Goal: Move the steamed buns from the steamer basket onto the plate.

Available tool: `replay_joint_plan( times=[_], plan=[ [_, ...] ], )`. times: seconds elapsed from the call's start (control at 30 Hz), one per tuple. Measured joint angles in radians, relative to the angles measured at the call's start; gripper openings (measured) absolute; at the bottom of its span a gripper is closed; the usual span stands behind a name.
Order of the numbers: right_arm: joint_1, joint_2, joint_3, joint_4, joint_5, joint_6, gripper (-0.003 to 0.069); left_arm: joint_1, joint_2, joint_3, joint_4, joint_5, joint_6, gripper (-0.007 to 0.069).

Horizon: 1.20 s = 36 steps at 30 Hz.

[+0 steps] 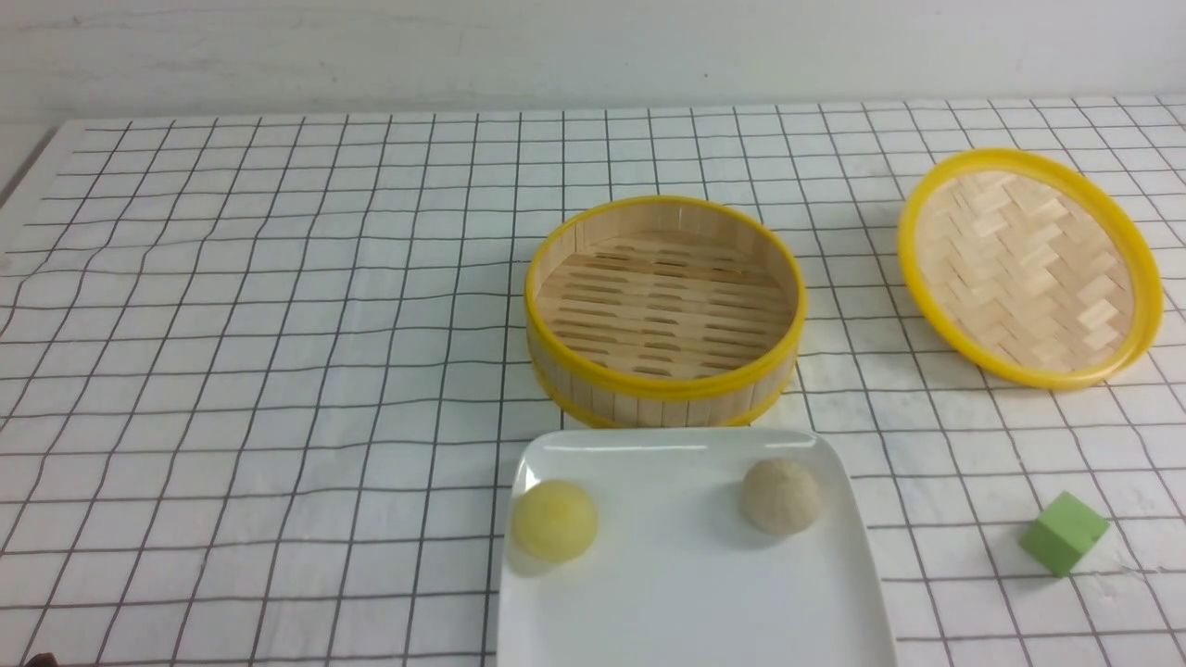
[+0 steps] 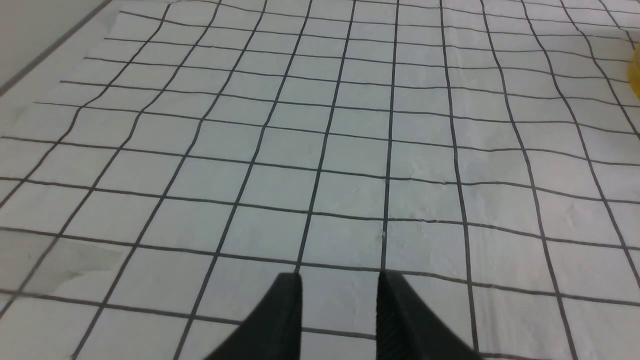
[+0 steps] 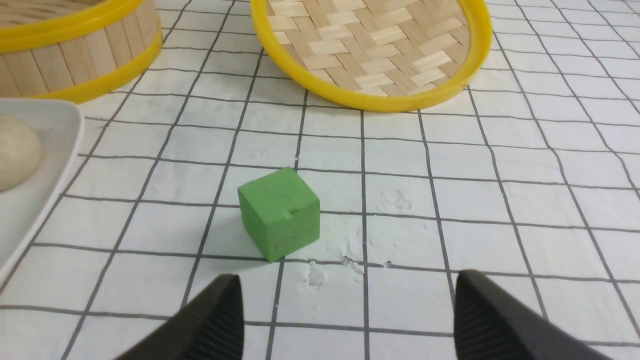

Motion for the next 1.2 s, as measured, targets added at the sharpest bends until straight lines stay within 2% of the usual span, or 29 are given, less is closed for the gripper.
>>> replay_joint_plan(
  times=[1.2],
  plan=[
    [0.000,0.000,0.000,0.003,0.000,0.000,0.0547,0.000,0.000,0.000,0.019,0.000,0.000,0.0241]
  ],
)
